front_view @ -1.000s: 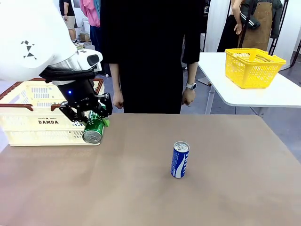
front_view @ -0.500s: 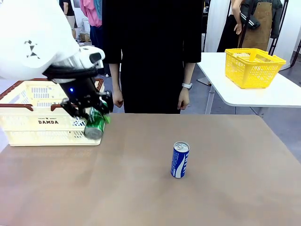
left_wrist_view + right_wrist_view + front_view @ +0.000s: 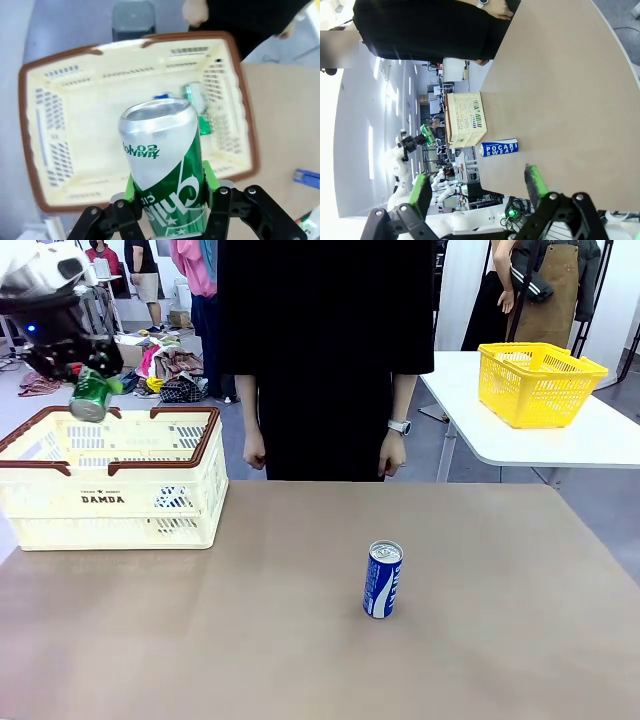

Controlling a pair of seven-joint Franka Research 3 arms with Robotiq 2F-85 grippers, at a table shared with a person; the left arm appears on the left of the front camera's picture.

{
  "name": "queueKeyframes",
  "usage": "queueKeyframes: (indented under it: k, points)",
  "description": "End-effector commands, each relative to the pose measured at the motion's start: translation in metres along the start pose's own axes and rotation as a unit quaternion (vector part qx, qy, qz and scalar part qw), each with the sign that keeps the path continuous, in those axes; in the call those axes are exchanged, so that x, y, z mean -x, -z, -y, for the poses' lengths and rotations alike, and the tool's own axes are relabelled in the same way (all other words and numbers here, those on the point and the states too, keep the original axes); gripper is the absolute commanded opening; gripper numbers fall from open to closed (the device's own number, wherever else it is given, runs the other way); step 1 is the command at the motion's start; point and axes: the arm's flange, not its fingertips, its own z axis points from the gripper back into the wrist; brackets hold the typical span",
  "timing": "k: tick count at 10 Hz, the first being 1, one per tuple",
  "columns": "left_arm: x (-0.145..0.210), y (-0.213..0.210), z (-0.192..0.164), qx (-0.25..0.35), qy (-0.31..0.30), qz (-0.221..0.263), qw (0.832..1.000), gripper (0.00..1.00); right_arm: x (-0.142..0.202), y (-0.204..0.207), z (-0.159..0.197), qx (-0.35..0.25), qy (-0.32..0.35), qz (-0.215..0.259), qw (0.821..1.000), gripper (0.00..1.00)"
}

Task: Place the drinks into the Shopping basket.
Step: Pick up one drink and place it into the Shopping basket.

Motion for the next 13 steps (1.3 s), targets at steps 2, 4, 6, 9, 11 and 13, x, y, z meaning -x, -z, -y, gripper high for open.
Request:
queueKeyframes:
  k: [2, 4, 6, 9, 11, 13]
  points:
    - [-0.016, 0.016, -0.031, -0.003, -0.02, -0.053, 0.998, 0.0, 0.0, 0.0, -0.002, -0.003, -0.005, 0.0, 1.0, 1.0]
    - [-0.015, 0.034, -0.036, -0.012, -0.014, -0.042, 0.999, 0.0, 0.0, 0.0, -0.002, -0.003, -0.005, 0.0, 1.0, 1.0]
    - [-0.015, 0.034, -0.036, -0.012, -0.014, -0.042, 0.999, 0.0, 0.0, 0.0, -0.002, -0.003, -0.005, 0.0, 1.0, 1.0]
    - [-0.042, 0.053, -0.03, -0.026, 0.007, -0.073, 0.997, 0.0, 0.0, 0.0, -0.002, -0.003, -0.005, 0.0, 1.0, 1.0]
    - [-0.06, 0.095, -0.022, -0.049, 0.071, -0.126, 0.988, 0.0, 0.0, 0.0, -0.002, -0.003, -0.005, 0.0, 1.0, 1.0]
    - [-0.048, 0.125, -0.026, -0.049, 0.079, -0.169, 0.981, 0.0, 0.0, 0.0, -0.002, -0.003, -0.005, 0.0, 1.0, 1.0]
